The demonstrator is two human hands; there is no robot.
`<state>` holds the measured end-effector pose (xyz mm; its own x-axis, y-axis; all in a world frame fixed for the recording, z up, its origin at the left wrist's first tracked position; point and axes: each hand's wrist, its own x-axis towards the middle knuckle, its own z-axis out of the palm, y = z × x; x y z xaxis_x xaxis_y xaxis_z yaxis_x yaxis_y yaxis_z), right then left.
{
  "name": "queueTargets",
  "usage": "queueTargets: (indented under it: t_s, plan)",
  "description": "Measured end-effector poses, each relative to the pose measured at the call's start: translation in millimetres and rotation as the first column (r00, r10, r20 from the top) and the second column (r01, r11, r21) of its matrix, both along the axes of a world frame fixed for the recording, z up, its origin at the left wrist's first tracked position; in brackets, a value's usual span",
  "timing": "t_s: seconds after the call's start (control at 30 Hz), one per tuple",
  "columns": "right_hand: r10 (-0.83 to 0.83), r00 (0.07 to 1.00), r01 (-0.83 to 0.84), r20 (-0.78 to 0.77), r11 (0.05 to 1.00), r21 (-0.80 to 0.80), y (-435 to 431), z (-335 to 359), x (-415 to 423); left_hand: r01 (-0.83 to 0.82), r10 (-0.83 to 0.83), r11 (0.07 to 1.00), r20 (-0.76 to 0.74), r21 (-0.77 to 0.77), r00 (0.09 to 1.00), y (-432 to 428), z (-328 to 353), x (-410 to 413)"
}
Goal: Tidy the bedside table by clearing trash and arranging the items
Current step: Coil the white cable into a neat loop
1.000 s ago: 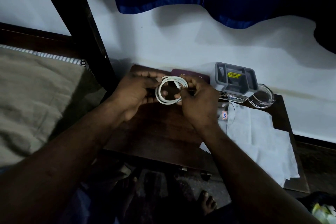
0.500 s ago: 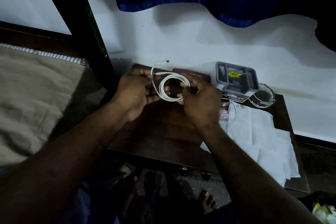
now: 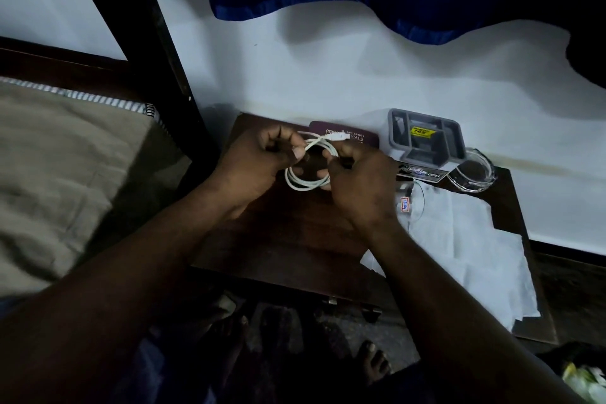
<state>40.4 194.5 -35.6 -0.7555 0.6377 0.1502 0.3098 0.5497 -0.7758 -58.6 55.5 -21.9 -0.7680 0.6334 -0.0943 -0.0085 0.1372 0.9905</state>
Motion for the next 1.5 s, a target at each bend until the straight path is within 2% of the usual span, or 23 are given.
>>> queueTargets:
  t_s: [0.07, 0.13, 0.23, 0.33, 0.4, 0.47, 0.53, 0.6, 0.67, 0.73, 0.77, 0.8, 0.93, 1.1, 1.23, 1.33, 1.5]
  plan:
    - [0.012, 0.998, -0.026, -0.068, 0.976, -0.217, 0.1, -0.7, -0.5, -0.031, 0.031, 0.999, 0.019, -0.009, 0.999, -1.7, 1.3, -4.2]
    - [0.002, 0.993, -0.039, -0.119, 0.949, -0.313, -1.0, -0.9, 0.0, -0.069, 0.068, 0.997, -0.028, -0.044, 0.997, -1.8, 0.2, -9.0]
    - [0.058, 0.986, -0.097, -0.155, 0.963, -0.253, -4.7, -0.4, 0.2, -0.130, 0.107, 0.975, -0.131, -0.180, 0.986, -2.3, -4.9, -12.7]
    - [0.161, 0.971, -0.186, -0.174, 0.973, -0.139, -11.7, 0.2, 0.0, -0.138, -0.040, 0.892, -0.379, -0.431, 0.925, -6.7, -6.5, -12.1]
    - [0.201, 0.963, -0.221, -0.180, 0.970, -0.099, -15.2, -0.2, -0.9, -0.216, -0.030, 0.856, -0.463, -0.469, 0.886, -7.8, -5.7, -9.1]
    - [0.214, 0.958, -0.232, -0.190, 0.969, -0.081, -16.3, 0.2, -2.3, -0.321, 0.077, 0.845, -0.497, -0.428, 0.864, -8.0, -7.2, -7.0]
    - [0.212, 0.958, -0.229, -0.193, 0.971, -0.070, -17.1, 0.9, -2.8, -0.371, 0.158, 0.827, -0.458, -0.422, 0.875, -7.0, -7.8, -3.4]
    - [0.207, 0.960, -0.223, -0.188, 0.972, -0.070, -17.9, 1.3, -2.5, -0.344, 0.189, 0.837, -0.365, -0.426, 0.912, -3.8, -7.6, -0.2]
    - [0.180, 0.970, -0.194, -0.164, 0.978, -0.072, -16.8, 0.8, -1.6, -0.272, 0.254, 0.908, -0.098, -0.320, 0.962, -0.4, -4.3, 1.1]
    - [0.124, 0.983, -0.136, -0.136, 0.987, -0.085, -12.9, 0.6, -1.1, -0.242, 0.266, 0.963, 0.259, -0.121, 0.929, 1.4, 1.7, 0.8]
    - [0.092, 0.987, -0.105, -0.129, 0.990, -0.097, -10.1, 0.4, -0.8, -0.248, 0.243, 0.968, 0.364, -0.035, 0.899, 1.5, 3.4, -0.3]
    - [0.061, 0.990, -0.076, -0.129, 0.991, -0.109, -7.6, 0.0, -0.4, -0.251, 0.224, 0.968, 0.402, 0.014, 0.888, 1.5, 4.5, -1.5]
    - [0.006, 0.988, -0.025, -0.152, 0.992, -0.124, -1.7, -0.4, 0.9, -0.218, 0.153, 0.973, 0.481, 0.081, 0.863, 1.8, 7.3, -1.0]
    - [0.029, 0.988, -0.041, -0.151, 0.997, -0.072, -1.5, 1.1, 0.9, -0.124, 0.026, 0.982, 0.553, 0.141, 0.833, -0.4, 8.1, -4.6]
    - [0.012, 0.989, -0.055, -0.147, 0.954, -0.294, -2.1, 1.7, -1.2, -0.191, 0.060, 0.967, 0.578, 0.169, 0.814, 0.4, 5.5, -5.6]
    - [-0.004, 0.987, -0.050, -0.161, 0.941, -0.334, -4.3, 3.9, -1.3, -0.202, 0.061, 0.963, 0.586, 0.178, 0.808, -0.2, 3.3, -7.8]
    - [0.004, 0.986, -0.066, -0.169, 0.928, -0.367, -7.3, 6.0, 0.2, -0.111, -0.013, 0.974, 0.535, 0.199, 0.845, -2.6, 5.3, -9.2]
